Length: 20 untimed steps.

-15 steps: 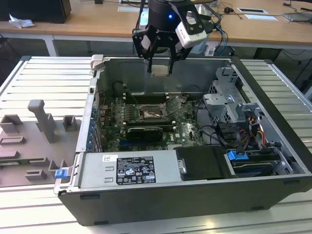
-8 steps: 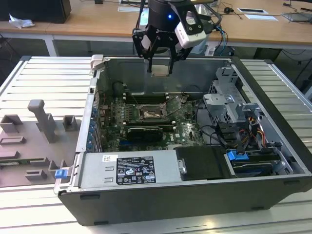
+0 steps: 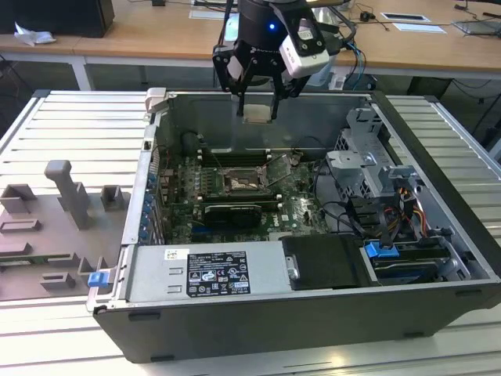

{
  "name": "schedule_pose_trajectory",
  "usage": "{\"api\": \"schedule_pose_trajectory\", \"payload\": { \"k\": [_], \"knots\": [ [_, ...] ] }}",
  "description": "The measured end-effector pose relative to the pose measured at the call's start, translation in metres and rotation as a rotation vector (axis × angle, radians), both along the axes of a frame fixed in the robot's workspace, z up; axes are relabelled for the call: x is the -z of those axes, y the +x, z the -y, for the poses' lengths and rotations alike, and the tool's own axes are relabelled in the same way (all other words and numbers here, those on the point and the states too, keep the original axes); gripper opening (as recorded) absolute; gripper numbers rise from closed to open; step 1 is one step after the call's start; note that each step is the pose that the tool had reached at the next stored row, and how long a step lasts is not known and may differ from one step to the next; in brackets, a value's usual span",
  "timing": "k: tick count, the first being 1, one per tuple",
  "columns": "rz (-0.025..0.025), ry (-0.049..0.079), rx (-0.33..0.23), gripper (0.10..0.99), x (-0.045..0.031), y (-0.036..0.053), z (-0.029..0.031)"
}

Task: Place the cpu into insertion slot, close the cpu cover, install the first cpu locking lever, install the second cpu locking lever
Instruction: 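Place the cpu into insertion slot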

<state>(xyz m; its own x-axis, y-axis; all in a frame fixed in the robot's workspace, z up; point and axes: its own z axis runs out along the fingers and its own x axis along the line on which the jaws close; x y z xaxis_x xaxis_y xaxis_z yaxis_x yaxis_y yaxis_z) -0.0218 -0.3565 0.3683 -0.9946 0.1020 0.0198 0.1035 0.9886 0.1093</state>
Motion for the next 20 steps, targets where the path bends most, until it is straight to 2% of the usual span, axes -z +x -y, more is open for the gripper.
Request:
{"api": "schedule_pose_trajectory", "payload": {
  "k": [20],
  "knots": [
    [0.0000,0.000,0.113,0.541,0.0006,-0.0002,0.0000]
  ]
}}
